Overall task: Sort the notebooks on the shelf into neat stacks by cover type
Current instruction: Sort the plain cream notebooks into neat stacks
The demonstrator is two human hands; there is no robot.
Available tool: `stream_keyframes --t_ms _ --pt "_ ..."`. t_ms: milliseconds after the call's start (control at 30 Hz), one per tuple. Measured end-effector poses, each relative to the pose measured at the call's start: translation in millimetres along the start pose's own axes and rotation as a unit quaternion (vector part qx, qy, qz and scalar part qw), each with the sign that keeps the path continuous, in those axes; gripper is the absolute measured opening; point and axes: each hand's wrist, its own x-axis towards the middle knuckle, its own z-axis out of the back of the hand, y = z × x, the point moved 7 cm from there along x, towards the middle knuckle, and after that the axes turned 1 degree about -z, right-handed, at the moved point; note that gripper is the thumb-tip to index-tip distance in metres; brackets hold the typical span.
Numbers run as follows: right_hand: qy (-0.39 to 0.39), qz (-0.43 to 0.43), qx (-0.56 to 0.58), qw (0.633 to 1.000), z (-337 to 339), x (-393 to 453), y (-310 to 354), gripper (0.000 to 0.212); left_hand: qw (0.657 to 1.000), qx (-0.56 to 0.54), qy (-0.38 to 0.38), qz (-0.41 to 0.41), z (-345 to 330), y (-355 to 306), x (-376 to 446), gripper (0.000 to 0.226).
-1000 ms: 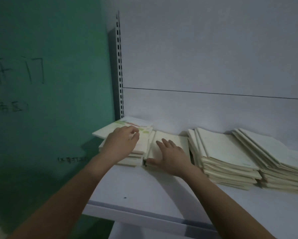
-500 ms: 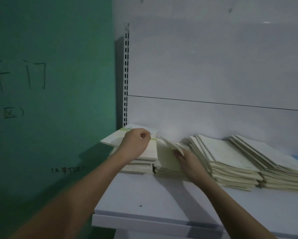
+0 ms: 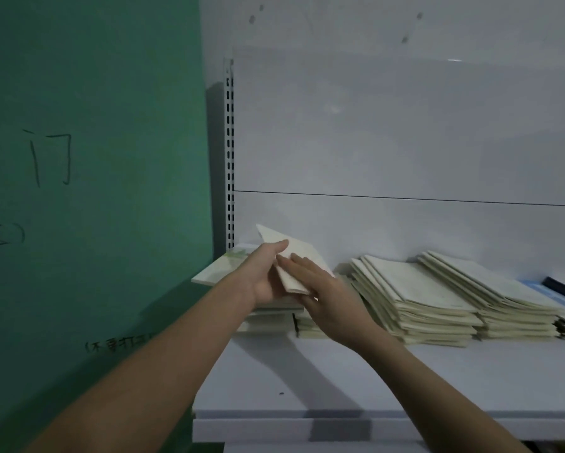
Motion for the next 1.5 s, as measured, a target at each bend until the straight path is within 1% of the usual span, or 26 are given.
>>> stream_keyframes --t_ms 67,133,167,200,233,300,333,367,400,467,500,567,633,667,733,767,833,900,967,1100,1167,1233,1300,1400,1433,1500 --pt "0.058 -0.008 0.047 0.997 -4.6 -0.5 5.7 0.07 0.999 0.014 -0.043 -0.005 14.6 0.6 -1.5 0.032" --pt "0.08 -0.034 0.156 0.984 -3.8 -2.5 5.4 0.075 0.996 0.037 -0.074 -0.026 26.9 -1.8 -3.1 0.029" --pt "0.065 -0.055 0.219 0.972 -1.0 -3.0 -0.7 0.071 0.994 0.049 -0.087 -0.043 32.6 -4.8 -3.4 0.03" --pt "0.033 -0.079 0.265 0.96 2.8 -3.3 -10.4 0.065 0.992 0.058 -0.096 -0.063 37.8 -9.1 -3.6 0.033" --pt "-0.008 -0.109 0.282 0.953 6.9 -3.3 -26.0 0.059 0.989 0.064 -0.1 -0.083 41.9 -14.0 -4.7 0.036" --pt "-0.075 -0.174 0.232 0.954 11.3 -5.2 -58.9 0.048 0.985 0.073 -0.097 -0.118 48.2 -24.9 -7.3 0.042" --pt "-0.082 -0.204 0.178 0.959 9.8 -6.8 -73.9 0.046 0.983 0.08 -0.097 -0.132 50.9 -30.1 -8.3 0.044" --pt "-0.064 -0.22 0.109 0.967 5.1 -7.9 -86.9 0.047 0.981 0.085 -0.099 -0.142 53.9 -34.5 -9.1 0.045" --pt "-0.024 -0.221 0.038 0.974 -3.3 -8.1 -95.6 0.052 0.98 0.087 -0.1 -0.148 56.7 -37.7 -9.7 0.046" --pt "0.081 -0.205 -0.067 0.973 -25.5 -9.6 -104.0 0.071 0.98 0.088 -0.101 -0.145 62.4 -39.6 -9.6 0.045" --pt "0.123 -0.198 -0.098 0.968 -35.7 -10.8 -105.7 0.08 0.981 0.093 -0.101 -0.14 64.9 -38.6 -9.5 0.044" --pt "0.177 -0.187 -0.124 0.958 -51.9 -13.3 -108.0 0.091 0.982 0.099 -0.099 -0.127 67.5 -34.6 -9.6 0.042" --pt "0.198 -0.173 -0.153 0.953 -61.5 -17.1 -108.5 0.1 0.984 0.092 -0.098 -0.12 69.5 -31.4 -8.5 0.041" --pt "0.187 -0.162 -0.17 0.954 -62.7 -17.7 -107.8 0.097 0.984 0.088 -0.099 -0.118 70.0 -30.5 -7.8 0.041" --pt "0.16 -0.144 -0.189 0.958 -60.4 -17.8 -108.1 0.08 0.984 0.085 -0.103 -0.114 71.3 -29.3 -7.9 0.039" --pt "0.157 -0.132 -0.195 0.959 -57.1 -18.3 -107.2 0.076 0.984 0.084 -0.105 -0.114 72.5 -29.4 -7.7 0.038" --pt "0.179 -0.114 -0.201 0.956 -48.4 -20.7 -102.5 0.071 0.984 0.083 -0.11 -0.114 74.6 -30.3 -8.6 0.035" --pt "0.211 -0.116 -0.174 0.955 -40.2 -23.5 -98.6 0.055 0.984 0.081 -0.114 -0.114 75.9 -31.6 -10.7 0.031" --pt "0.215 -0.116 -0.154 0.957 -32.1 -25.2 -97.3 0.055 0.984 0.078 -0.115 -0.114 76.7 -32.6 -12.4 0.029" --pt "0.192 -0.092 -0.234 0.949 -30.1 -22.7 -98.8 0.047 0.983 0.075 -0.124 -0.112 80.0 -32.9 -13.8 0.029" --pt "0.151 -0.102 -0.239 0.954 -27.0 -22.7 -97.0 0.039 0.982 0.078 -0.128 -0.112 79.6 -32.5 -14.3 0.03" --pt "0.113 -0.103 -0.228 0.961 -24.2 -24.0 -94.8 0.037 0.982 0.079 -0.128 -0.113 76.7 -31.7 -16.2 0.029" --pt "0.092 -0.097 -0.201 0.97 -22.0 -26.4 -96.2 0.036 0.982 0.08 -0.125 -0.113 74.1 -30.6 -17.5 0.029" --pt "0.057 -0.121 -0.088 0.987 -9.9 -27.1 -104.1 0.03 0.982 0.083 -0.126 -0.115 72.0 -31.3 -17.9 0.029" --pt "0.036 -0.134 -0.05 0.989 -4.2 -26.5 -107.1 0.027 0.982 0.083 -0.125 -0.114 71.6 -31.5 -18.0 0.029" --pt "-0.038 -0.164 0.001 0.986 11.8 -23.7 -111.4 0.033 0.983 0.08 -0.121 -0.112 68.4 -31.1 -19.0 0.028"
